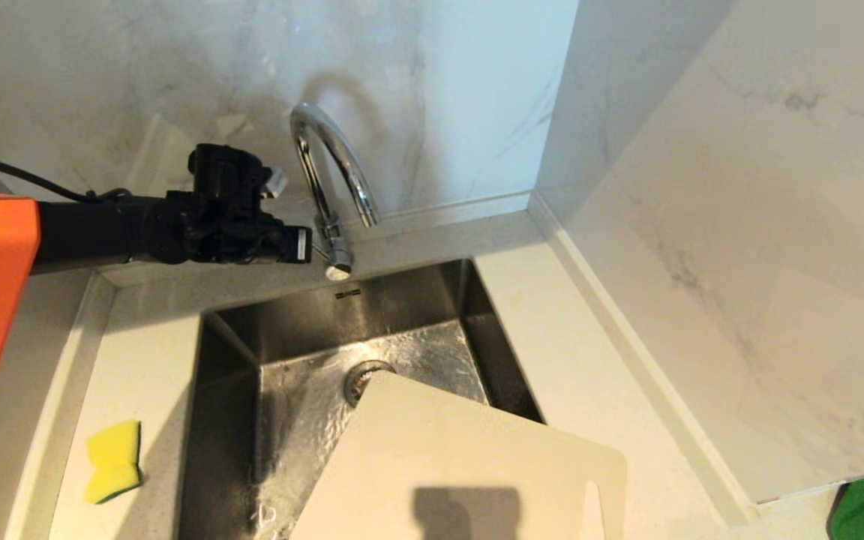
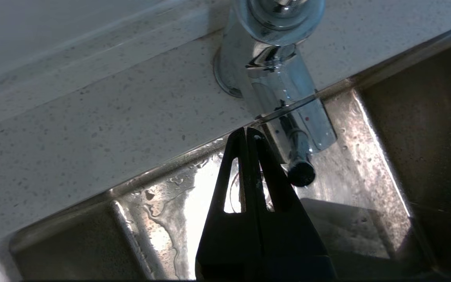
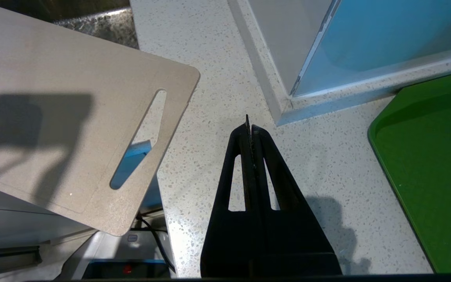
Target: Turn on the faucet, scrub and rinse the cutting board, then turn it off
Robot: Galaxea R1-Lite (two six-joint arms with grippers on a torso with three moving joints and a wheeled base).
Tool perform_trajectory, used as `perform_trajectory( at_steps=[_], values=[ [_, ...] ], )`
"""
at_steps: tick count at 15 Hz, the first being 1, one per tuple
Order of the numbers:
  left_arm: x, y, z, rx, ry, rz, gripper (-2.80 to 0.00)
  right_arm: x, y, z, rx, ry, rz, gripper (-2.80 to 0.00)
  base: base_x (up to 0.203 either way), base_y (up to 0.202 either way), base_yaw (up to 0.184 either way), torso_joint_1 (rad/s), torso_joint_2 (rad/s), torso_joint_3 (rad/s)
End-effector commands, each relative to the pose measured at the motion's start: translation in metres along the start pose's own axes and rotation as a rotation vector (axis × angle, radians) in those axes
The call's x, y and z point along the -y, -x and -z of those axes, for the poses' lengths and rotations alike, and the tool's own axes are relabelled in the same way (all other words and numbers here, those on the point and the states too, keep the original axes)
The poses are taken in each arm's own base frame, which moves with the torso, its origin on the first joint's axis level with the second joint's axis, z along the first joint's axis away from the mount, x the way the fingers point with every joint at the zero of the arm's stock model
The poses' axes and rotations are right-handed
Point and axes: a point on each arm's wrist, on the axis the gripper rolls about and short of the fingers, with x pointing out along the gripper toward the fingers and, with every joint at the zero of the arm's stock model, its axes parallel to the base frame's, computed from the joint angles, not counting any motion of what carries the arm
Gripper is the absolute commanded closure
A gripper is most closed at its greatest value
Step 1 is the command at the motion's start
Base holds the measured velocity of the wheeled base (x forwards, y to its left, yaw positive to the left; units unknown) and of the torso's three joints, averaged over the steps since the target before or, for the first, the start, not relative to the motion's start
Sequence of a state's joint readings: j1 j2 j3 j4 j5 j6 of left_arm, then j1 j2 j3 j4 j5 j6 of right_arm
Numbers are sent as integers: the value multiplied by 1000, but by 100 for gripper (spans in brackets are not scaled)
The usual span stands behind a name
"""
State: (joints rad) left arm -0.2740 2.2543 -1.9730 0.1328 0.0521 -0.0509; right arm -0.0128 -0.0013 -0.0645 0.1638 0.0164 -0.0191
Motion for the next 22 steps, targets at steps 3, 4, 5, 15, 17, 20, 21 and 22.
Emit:
perform_trajectory(
  at_steps=[3, 4, 5, 15, 17, 20, 21, 22],
  values=[
    [-1, 1, -1, 1, 2, -13, 0, 0, 0, 0, 0, 1, -1, 0, 0, 0, 0, 0, 0, 0],
    [-1, 3, -3, 6, 2, -16, 0, 0, 0, 0, 0, 1, -1, 0, 0, 0, 0, 0, 0, 0],
    [-1, 8, -5, 9, 2, -28, 0, 0, 0, 0, -1, 1, -1, 0, 0, 0, 0, 0, 0, 0],
    [-27, 128, -4, -206, 26, -65, 0, 0, 0, 0, 0, 1, -1, 0, 0, 0, 0, 0, 0, 0],
    [-43, 152, 4, -249, 58, -60, 0, 0, 0, 0, 0, 1, -1, 0, 0, 0, 0, 0, 0, 0],
    [-71, 180, 17, -279, 114, -118, 0, 0, 0, 0, 0, 1, 0, 0, 0, 0, 0, 0, 0, 0],
    [-81, 187, 20, -280, 135, -141, 0, 0, 0, 0, 0, 1, -1, 0, 0, 0, 0, 0, 0, 0],
    [-89, 193, 23, -280, 153, -150, 0, 0, 0, 0, 0, 1, -1, 0, 0, 0, 0, 0, 0, 0]
  ],
)
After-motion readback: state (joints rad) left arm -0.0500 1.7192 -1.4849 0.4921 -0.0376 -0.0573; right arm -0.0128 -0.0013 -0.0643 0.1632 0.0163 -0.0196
